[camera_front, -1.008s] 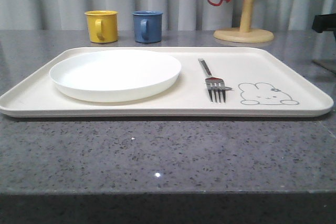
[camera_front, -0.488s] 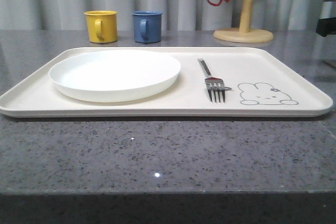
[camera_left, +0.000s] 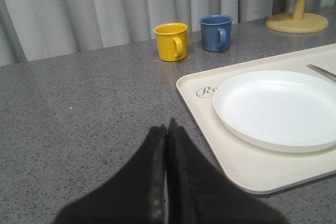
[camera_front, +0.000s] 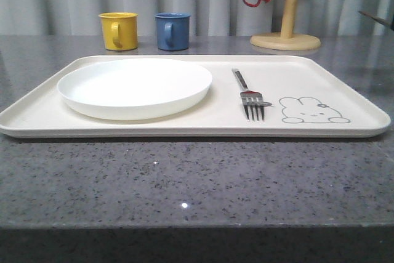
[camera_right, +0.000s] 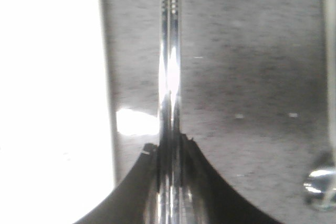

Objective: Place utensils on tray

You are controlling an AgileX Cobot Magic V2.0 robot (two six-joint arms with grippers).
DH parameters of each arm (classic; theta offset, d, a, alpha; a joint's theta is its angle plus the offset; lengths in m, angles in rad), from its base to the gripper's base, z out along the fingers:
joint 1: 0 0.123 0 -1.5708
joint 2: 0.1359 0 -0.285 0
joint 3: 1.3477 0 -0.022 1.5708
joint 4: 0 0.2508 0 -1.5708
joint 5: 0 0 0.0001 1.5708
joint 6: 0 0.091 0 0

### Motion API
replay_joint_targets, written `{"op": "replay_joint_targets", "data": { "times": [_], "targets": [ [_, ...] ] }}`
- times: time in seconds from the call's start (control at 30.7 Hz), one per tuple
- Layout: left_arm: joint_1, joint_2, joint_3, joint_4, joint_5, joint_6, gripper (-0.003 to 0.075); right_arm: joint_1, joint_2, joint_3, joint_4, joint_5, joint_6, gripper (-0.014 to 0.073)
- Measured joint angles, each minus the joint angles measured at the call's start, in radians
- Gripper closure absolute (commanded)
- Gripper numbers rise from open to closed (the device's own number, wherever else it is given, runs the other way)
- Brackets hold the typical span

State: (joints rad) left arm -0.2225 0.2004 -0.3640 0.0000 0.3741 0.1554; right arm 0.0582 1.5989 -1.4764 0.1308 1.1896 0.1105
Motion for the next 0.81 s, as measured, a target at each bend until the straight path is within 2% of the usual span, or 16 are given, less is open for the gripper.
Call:
{"op": "replay_joint_targets", "data": {
  "times": [0.26, 0.39, 0.81],
  "targets": [
    [0.0, 0.0, 0.0, 0.0, 0.0, 0.0, 0.0738, 0.199, 0.047, -0.024, 0.015, -0.01, 0.12, 0.0555],
    [0.0, 0.0, 0.0, 0.0, 0.0, 0.0, 0.0738, 0.264, 0.104, -0.024, 0.017, -0.042, 0.179, 0.0555],
    [0.0, 0.0, 0.0, 0.0, 0.0, 0.0, 0.0738, 0.281, 0.22, -0.024, 0.021, -0.117, 0.277, 0.0552]
  ]
}}
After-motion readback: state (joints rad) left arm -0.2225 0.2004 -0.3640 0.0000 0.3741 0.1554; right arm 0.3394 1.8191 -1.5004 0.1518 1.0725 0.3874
